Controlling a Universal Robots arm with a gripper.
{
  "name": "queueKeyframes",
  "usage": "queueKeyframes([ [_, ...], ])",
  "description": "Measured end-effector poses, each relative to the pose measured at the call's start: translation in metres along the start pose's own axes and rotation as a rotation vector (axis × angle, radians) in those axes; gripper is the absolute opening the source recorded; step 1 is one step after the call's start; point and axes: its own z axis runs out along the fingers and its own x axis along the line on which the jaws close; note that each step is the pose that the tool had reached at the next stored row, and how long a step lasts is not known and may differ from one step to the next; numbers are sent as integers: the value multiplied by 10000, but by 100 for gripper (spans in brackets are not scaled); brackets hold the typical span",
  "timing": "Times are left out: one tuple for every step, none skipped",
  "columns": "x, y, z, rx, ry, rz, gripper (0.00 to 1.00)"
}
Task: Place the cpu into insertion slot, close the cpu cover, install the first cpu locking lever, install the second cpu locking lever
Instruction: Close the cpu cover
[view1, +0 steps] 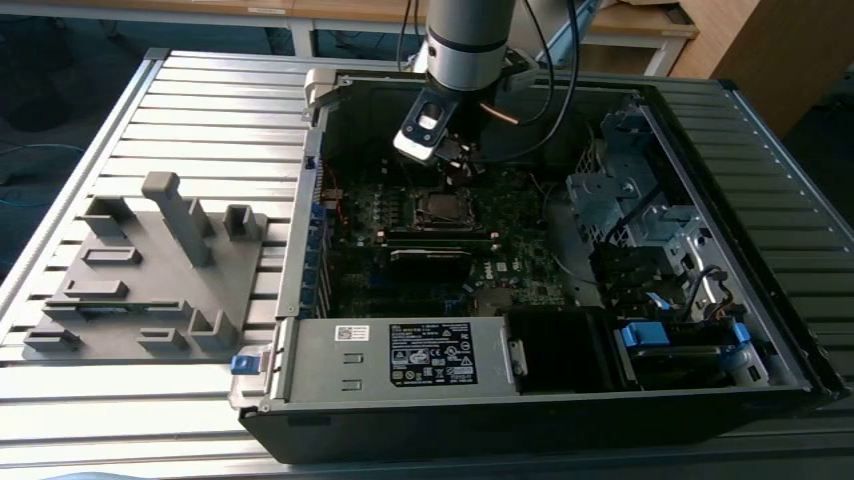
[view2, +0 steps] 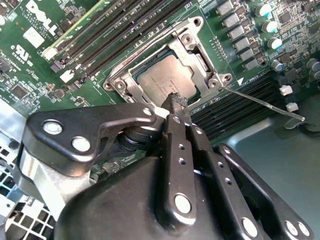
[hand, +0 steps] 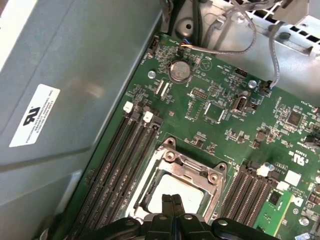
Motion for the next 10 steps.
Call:
queueKeyframes([
  [0, 0, 0, 0, 1, -14, 11],
  [0, 0, 0, 0, 1, -15, 11],
  [0, 0, 0, 0, 1, -16, 11],
  [0, 0, 0, 1, 1, -16, 11],
  [0, 0, 0, 0, 1, -17, 11],
  [0, 0, 0, 0, 1, -17, 11],
  [0, 0, 0, 1, 1, -21, 11],
  [0, 0, 0, 2, 2, -39, 11],
  [0, 0, 0, 2, 4, -80, 11],
  [0, 0, 0, 3, 7, -145, 11],
])
